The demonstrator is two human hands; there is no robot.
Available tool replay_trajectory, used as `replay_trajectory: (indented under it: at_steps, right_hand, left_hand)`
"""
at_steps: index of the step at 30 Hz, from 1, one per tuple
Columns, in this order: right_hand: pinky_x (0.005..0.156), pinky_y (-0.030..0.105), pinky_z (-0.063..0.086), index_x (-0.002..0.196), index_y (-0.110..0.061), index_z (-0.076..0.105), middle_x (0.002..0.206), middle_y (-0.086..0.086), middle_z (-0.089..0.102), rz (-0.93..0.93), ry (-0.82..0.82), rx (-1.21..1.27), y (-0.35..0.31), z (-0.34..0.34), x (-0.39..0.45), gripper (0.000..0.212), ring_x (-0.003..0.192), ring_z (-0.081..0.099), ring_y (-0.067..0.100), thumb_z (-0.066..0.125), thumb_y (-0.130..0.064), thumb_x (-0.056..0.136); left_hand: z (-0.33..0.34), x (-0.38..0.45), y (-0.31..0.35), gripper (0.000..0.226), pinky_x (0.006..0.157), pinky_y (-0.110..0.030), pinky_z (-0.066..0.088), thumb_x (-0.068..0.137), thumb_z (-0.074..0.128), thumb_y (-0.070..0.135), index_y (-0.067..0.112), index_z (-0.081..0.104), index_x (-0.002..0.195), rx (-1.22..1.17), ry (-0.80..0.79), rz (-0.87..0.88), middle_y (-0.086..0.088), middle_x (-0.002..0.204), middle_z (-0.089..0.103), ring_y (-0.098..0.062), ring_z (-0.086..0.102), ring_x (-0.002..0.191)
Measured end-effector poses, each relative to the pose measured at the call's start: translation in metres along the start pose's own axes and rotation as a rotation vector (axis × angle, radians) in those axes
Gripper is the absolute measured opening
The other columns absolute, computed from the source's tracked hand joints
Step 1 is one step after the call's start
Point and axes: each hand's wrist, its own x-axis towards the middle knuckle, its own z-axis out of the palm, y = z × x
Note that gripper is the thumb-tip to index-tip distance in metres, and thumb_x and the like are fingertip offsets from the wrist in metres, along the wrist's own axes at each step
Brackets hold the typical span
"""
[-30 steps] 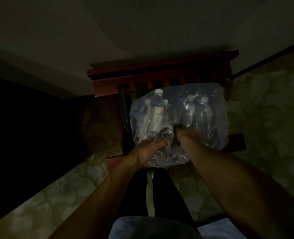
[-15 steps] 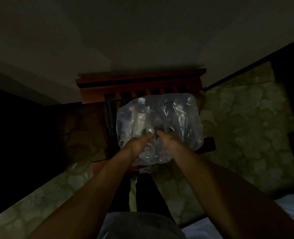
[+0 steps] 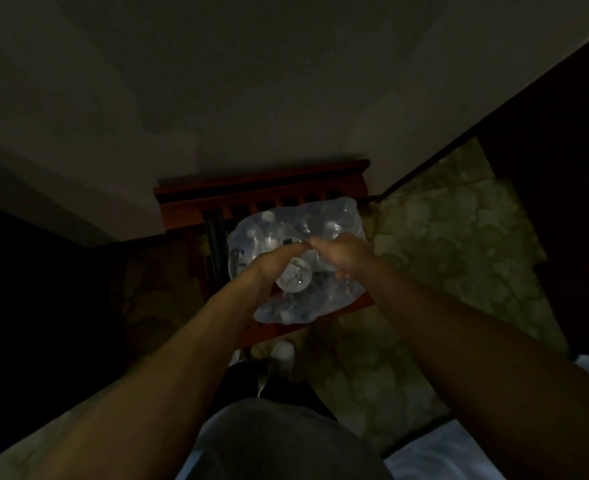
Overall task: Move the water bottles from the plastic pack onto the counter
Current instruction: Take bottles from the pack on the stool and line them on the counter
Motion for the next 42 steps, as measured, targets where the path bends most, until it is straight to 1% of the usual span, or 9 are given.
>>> replay_trajectory:
  at_steps: [3,10,13,20,26,30,35,39,42]
  right_hand:
    - [0.069,0.037,0.059,0.115,-0.015,0.063,0.105,0.007,0.068,-0.056,-0.003,0.162,-0.002,-0.022,-0.019,0.069,0.081,0.068,0.023,0.058,-0.065,0.068]
    - [0.056,0.03,0.052,0.091,-0.019,0.069,0.085,0.004,0.074,-0.154,0.047,0.265,-0.013,-0.055,-0.076,0.064,0.069,0.069,0.021,0.055,-0.068,0.052]
    - [0.053,0.027,0.048,0.094,-0.021,0.063,0.09,0.003,0.071,-0.224,0.055,0.383,-0.015,-0.05,-0.111,0.054,0.072,0.068,0.019,0.056,-0.065,0.064]
    - [0.063,0.031,0.052,0.109,-0.01,0.062,0.094,0.009,0.072,-0.474,-0.047,0.681,-0.021,-0.021,-0.195,0.062,0.074,0.066,0.019,0.066,-0.055,0.066]
    - [0.071,0.035,0.056,0.081,-0.016,0.074,0.072,0.004,0.072,-0.676,-0.249,0.859,-0.035,0.005,-0.245,0.022,0.069,0.07,0.017,0.068,-0.037,0.079]
    - [0.074,0.039,0.058,0.104,-0.012,0.054,0.075,0.002,0.071,-0.747,-0.369,0.967,-0.05,0.014,-0.273,0.031,0.073,0.071,0.018,0.072,-0.025,0.082]
    - [0.084,0.046,0.057,0.127,-0.011,0.048,0.111,0.013,0.069,-0.921,-0.481,0.907,-0.094,0.033,-0.33,0.044,0.095,0.07,0.026,0.063,-0.003,0.086]
    - [0.088,0.047,0.054,0.131,-0.013,0.048,0.114,0.013,0.069,-1.033,-0.431,0.871,-0.14,0.071,-0.381,0.047,0.099,0.068,0.026,0.058,0.0,0.087]
    - [0.079,0.044,0.056,0.13,-0.016,0.05,0.115,0.011,0.069,-1.117,-0.397,0.864,-0.171,0.102,-0.412,0.044,0.1,0.068,0.026,0.059,-0.003,0.088]
  left_hand:
    - [0.005,-0.023,0.005,0.052,0.109,-0.05,0.045,0.092,0.063,0.041,0.007,0.06,0.131,-0.047,-0.035,0.053,-0.022,0.129,0.064,-0.038,0.06,0.122]
    - [0.01,-0.078,0.016,0.053,0.108,-0.056,0.043,0.089,0.068,0.036,0.003,0.058,0.129,-0.152,-0.016,0.21,-0.019,0.121,0.066,-0.035,0.063,0.116]
    - [0.011,-0.112,0.014,0.062,0.102,-0.05,0.051,0.083,0.073,0.041,0.005,0.058,0.13,-0.174,0.06,0.302,-0.019,0.124,0.067,-0.033,0.066,0.113]
    - [-0.014,-0.205,-0.002,0.047,0.047,-0.021,0.053,0.075,0.079,0.044,0.003,0.074,0.097,-0.083,0.231,0.541,-0.005,0.07,0.077,-0.013,0.074,0.058]
    - [-0.047,-0.274,-0.009,0.04,0.074,-0.033,0.06,0.084,0.075,0.034,-0.001,0.073,0.101,-0.002,0.24,0.72,-0.016,0.094,0.077,-0.026,0.076,0.082]
    - [-0.073,-0.314,-0.002,0.041,0.099,-0.049,0.053,0.087,0.071,0.019,-0.006,0.063,0.12,0.013,0.214,0.82,-0.026,0.114,0.07,-0.038,0.068,0.103]
    - [-0.126,-0.368,0.003,0.018,0.065,-0.035,0.059,0.088,0.062,0.006,0.007,0.063,0.106,0.033,0.209,0.941,-0.016,0.093,0.074,-0.029,0.072,0.083]
    - [-0.177,-0.419,0.006,0.033,0.078,-0.037,0.061,0.082,0.074,0.016,0.01,0.063,0.114,0.146,0.281,1.069,-0.01,0.099,0.076,-0.023,0.074,0.089]
    - [-0.209,-0.451,0.004,0.05,0.068,-0.027,0.057,0.075,0.083,0.02,0.008,0.059,0.117,0.124,0.36,1.127,-0.005,0.096,0.072,-0.014,0.072,0.083]
